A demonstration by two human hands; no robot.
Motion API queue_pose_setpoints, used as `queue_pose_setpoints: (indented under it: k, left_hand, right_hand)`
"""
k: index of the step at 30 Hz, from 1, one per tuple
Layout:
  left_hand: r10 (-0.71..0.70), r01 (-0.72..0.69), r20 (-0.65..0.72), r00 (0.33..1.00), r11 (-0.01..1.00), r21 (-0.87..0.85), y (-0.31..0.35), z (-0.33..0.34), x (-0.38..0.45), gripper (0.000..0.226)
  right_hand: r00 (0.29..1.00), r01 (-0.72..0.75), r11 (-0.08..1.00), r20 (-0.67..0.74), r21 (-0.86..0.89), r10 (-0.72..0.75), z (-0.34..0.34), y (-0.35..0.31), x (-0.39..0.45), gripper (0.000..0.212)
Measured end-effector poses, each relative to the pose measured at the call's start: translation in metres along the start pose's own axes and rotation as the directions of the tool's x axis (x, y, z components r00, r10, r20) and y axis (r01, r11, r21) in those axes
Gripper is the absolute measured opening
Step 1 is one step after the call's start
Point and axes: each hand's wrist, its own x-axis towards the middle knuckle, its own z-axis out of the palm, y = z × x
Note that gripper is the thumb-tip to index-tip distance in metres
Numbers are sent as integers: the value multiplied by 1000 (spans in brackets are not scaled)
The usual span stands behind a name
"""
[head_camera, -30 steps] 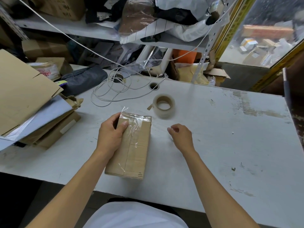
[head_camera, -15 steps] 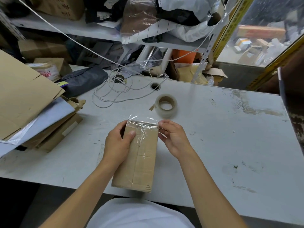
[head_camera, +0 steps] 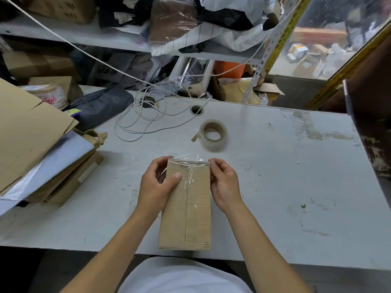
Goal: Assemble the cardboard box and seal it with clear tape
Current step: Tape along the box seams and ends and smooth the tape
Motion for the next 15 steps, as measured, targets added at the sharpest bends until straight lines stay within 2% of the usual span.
queue_pose_setpoints:
  k: [3,4,6,8,10,15]
  left_hand:
    - [2,-2,-4,1000,1000,-30,-3,0,1,52]
    - [1,-1,-1,1000,999,-34,-4,0,1,53]
    - [-5,6,8,1000,999,-35,-5,1,2,54]
    - [-12,12,15,1000,999,-35,-5,0,2,54]
    - [-13,14,20,1000,1000,-23,-6,-1,3,52]
    - [-26,26,77,997,1000,-3,-4,-9,8,43]
  right_hand:
    - [994,87,988,-56,-131,-95,2,-1,-5,5]
    - [985,122,973,-94,-196,-143,3,-3,-7,12]
    - [941,208,891,-166,-405,-295,3,-7,-10,16]
    - [907,251,774,-138,-582,-398,4,-9,-16,4]
    - [914,254,746,-100,-615,-393,5,-5,-22,9]
    - [942,259,764,-20,-591,-336,9,-4,-30,12]
